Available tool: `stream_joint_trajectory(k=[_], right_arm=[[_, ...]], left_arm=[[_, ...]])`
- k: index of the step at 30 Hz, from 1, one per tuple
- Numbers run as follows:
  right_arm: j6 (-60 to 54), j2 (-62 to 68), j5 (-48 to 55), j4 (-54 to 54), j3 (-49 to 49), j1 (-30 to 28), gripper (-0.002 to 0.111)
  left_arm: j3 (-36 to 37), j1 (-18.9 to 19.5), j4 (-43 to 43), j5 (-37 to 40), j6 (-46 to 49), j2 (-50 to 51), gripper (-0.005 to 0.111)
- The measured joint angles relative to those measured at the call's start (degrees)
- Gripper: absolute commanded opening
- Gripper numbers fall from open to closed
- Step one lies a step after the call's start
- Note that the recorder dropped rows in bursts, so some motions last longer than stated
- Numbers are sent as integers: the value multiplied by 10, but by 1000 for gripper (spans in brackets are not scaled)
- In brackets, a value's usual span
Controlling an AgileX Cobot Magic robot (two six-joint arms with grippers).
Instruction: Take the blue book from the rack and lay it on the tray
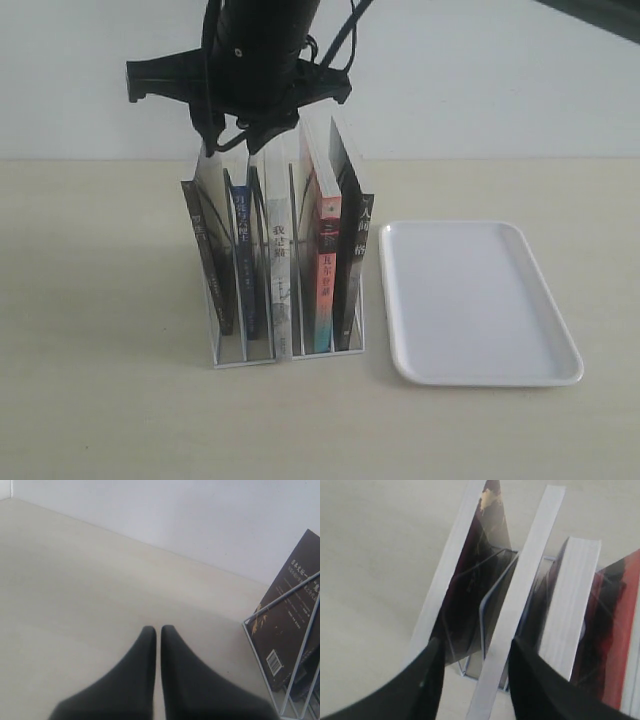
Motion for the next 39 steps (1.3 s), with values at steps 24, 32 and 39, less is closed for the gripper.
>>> stream_joint_trajectory(k=[24,32,39], right_arm=[[27,45,27,1,-5,0,21],[32,52,28,0,-9,0,21],[32,54,38,-8,-12,0,0]], left_arm=[[0,0,0,0,0,0,4],[0,0,0,0,0,0,4],[0,0,0,0,0,0,4]])
